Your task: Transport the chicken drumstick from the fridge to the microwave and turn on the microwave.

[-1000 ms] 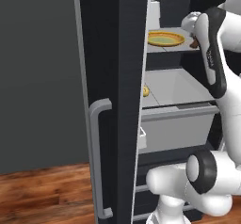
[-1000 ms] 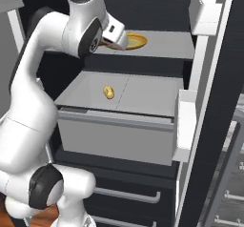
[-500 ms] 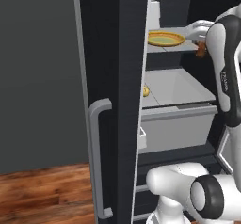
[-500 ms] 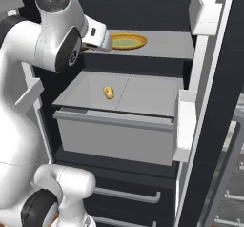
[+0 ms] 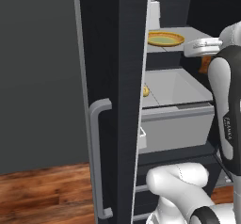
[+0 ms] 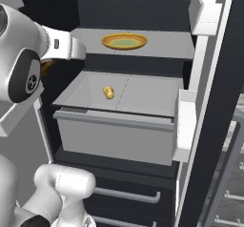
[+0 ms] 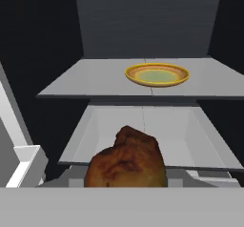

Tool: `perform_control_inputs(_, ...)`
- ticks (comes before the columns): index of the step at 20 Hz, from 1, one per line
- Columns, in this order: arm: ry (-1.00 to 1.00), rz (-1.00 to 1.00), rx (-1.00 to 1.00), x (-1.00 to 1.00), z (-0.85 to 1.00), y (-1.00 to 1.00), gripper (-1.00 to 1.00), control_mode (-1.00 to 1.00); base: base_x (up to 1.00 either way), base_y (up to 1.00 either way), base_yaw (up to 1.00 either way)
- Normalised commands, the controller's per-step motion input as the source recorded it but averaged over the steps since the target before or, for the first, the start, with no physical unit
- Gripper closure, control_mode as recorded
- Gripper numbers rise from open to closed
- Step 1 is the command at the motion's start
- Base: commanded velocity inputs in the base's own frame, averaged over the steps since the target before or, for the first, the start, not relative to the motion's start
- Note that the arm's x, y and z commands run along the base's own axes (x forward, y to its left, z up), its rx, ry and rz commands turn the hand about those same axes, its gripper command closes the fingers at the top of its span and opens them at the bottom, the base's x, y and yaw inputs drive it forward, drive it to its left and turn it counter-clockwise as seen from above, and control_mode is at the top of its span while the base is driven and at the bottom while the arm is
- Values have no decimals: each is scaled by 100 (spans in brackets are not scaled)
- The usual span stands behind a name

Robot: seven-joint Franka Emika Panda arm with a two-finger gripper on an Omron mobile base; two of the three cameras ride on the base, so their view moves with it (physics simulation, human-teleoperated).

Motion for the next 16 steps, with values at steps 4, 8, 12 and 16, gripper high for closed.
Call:
perform_control_inputs(4,-4,0,-5,-68,15,6,100,-100,0,0,0)
perform_control_inputs(8,0,0,-4,-68,19,0,100,-100,0,0,0)
perform_control_inputs(12,0,0,-5,-60,12,0,100,-100,0,0,0)
perform_control_inputs(16,0,0,-7,-52,7,0,100,-100,0,0,0)
